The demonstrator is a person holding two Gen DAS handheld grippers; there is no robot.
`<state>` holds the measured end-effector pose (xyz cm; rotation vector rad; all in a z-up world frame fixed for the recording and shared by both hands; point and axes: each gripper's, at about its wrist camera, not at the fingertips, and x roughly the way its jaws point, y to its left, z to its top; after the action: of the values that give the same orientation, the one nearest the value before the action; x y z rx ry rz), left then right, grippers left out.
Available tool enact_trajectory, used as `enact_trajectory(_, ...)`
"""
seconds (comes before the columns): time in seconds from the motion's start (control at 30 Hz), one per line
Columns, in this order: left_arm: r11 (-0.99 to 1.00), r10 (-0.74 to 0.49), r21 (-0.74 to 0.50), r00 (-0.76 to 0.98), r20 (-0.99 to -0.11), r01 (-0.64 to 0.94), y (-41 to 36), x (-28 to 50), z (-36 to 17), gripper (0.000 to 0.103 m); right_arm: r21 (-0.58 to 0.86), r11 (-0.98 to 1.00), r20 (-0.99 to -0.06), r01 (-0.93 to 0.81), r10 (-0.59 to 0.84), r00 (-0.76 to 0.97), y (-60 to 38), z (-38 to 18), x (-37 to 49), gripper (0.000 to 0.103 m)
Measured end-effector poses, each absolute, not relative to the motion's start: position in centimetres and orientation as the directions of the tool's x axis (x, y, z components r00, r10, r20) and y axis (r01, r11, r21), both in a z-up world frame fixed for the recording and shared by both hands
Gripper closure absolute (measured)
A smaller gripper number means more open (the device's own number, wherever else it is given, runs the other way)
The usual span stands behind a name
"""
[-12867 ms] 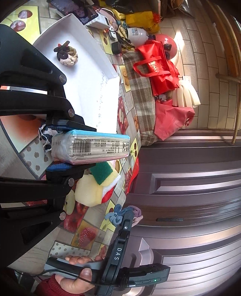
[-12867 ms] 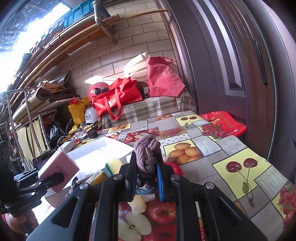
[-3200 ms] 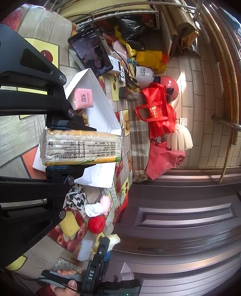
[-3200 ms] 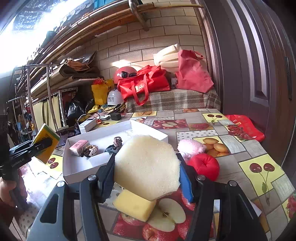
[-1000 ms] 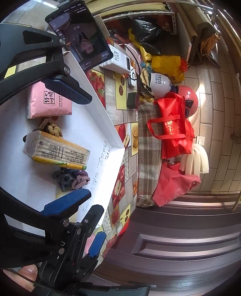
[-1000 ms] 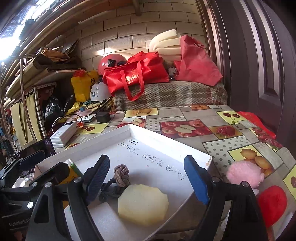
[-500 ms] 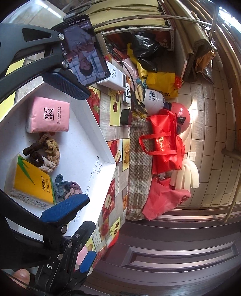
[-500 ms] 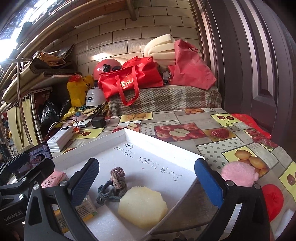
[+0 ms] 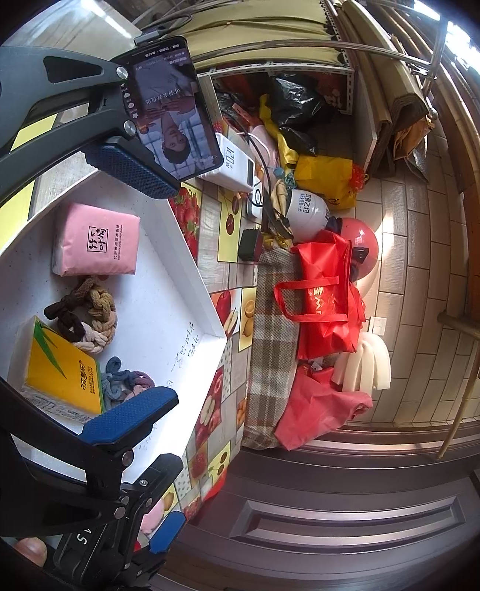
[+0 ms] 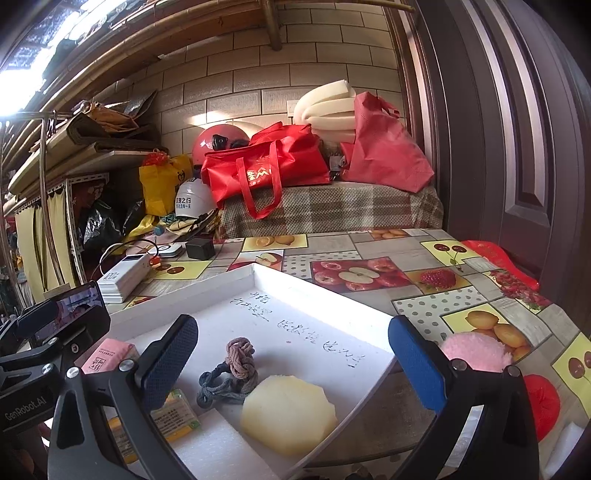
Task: Organize soft objects
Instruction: 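Open both grippers to release the bar and foam disc in the tray, then move both grippers back over the pile of soft items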
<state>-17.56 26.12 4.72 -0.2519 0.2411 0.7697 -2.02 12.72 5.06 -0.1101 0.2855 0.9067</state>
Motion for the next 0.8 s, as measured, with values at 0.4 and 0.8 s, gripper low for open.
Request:
enact_trajectory(0.4,0.682,0.653,-0.154,0.69,-0.311,-0.715,26.7,-17.7,4.7,0.0,0.026,0.611,-0.287,-0.791,0.762,0.58,12.7,5.1,-2.0,0.0)
enact_trajectory(0.8,0.648,0.664,-0.205,0.676,-0.321,-0.734,27.5,-18.5,4.4,0.0,0.013,0.6,-0.302,-0.8,0.765,0.568,13.2,5.1,-2.3,0.0)
